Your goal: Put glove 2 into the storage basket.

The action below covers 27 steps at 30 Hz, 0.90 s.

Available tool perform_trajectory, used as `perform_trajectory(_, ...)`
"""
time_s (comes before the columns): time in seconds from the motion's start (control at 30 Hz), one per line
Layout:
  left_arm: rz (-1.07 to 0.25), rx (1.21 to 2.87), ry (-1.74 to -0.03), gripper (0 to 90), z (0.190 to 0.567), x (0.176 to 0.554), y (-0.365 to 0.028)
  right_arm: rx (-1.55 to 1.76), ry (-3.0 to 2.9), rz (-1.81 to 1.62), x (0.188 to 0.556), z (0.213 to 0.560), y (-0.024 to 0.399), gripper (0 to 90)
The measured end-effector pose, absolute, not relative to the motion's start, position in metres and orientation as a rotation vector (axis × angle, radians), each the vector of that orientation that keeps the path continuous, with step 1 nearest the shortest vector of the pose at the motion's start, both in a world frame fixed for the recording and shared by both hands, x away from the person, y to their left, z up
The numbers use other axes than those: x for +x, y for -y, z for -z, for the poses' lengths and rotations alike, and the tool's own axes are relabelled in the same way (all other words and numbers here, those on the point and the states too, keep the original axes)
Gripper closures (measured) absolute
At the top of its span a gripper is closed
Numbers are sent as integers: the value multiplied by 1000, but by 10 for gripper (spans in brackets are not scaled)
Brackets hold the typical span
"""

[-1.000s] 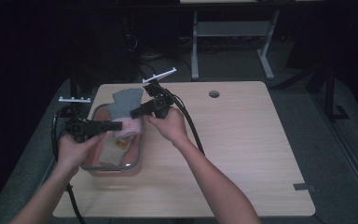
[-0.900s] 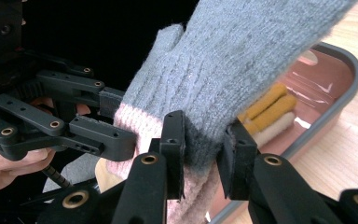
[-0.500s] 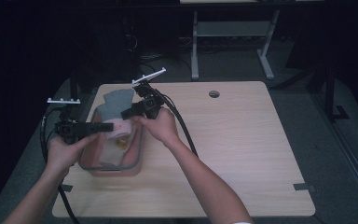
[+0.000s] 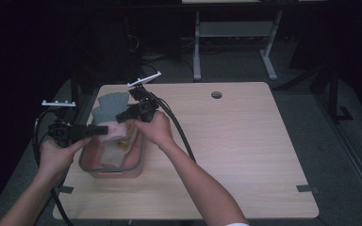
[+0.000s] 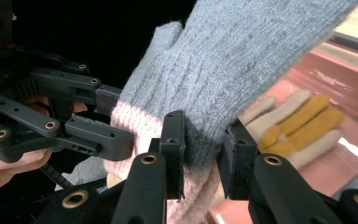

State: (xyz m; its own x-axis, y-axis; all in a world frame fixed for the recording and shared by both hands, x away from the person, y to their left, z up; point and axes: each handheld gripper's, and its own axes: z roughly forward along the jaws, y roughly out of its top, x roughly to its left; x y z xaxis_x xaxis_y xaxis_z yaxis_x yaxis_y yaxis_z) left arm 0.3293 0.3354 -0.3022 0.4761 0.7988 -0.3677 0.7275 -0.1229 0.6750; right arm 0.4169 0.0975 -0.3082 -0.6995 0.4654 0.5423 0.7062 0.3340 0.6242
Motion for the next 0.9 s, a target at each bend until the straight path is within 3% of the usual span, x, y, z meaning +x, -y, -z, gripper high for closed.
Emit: perform_trajectory(0.9,-33,1934,-1340,602,338,341,-348,-1060,2362,1190,423,346,-119,733)
